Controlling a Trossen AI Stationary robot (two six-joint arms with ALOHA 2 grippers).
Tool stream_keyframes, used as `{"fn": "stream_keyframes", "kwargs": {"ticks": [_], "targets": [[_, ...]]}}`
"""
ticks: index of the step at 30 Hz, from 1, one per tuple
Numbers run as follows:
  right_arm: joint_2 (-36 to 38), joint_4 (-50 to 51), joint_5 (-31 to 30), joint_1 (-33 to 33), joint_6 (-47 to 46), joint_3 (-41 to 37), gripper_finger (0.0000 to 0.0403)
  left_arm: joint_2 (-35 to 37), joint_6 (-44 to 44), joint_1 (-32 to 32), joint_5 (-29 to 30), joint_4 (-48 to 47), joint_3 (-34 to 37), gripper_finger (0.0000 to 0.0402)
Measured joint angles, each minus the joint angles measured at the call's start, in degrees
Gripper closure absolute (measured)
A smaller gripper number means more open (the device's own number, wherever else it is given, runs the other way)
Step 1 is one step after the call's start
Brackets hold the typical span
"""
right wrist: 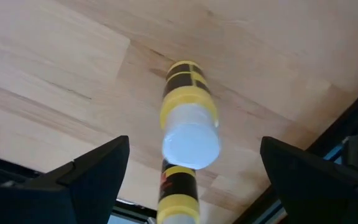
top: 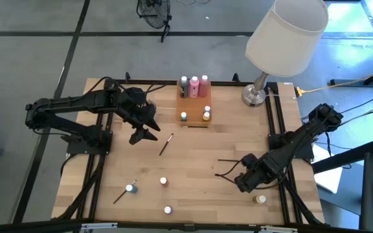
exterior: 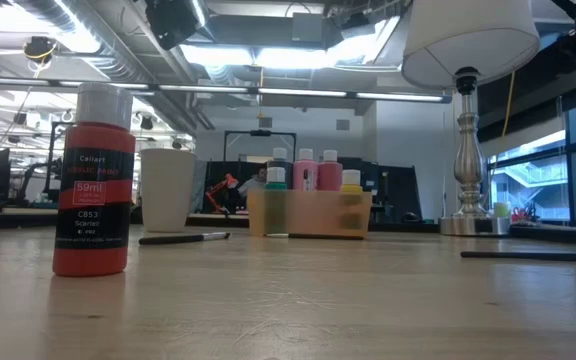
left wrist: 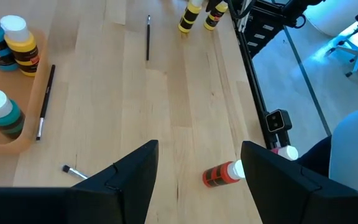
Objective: Pick & Place Paint Supplies
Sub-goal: Put the yellow paint bottle into the orange bin
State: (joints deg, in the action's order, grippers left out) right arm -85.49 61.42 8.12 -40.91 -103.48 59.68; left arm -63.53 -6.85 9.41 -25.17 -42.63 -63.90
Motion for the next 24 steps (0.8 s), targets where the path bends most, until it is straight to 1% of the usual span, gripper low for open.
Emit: {"fn": "stream_keyframes", "kwargs": {"ticks": [10,20,24], "targets": [[0.00,-1.45,0.02,0.02,-0.07,0.00,0.0038,0.00,-0.49,0.00,0.00,0.02,0.00,0.0176],[0.00,-1.46,-0.89,0.02,-0.33,0.00,0.0083,0.00,-0.98,0.00,0.00,0.03,0.00,0.0176],[0.00,-1.46,-3.32,0.02,-0.89,0.00,0.0095,0.00,-1.40,0.00,0.00,0.04,0.00,0.0176]]}}
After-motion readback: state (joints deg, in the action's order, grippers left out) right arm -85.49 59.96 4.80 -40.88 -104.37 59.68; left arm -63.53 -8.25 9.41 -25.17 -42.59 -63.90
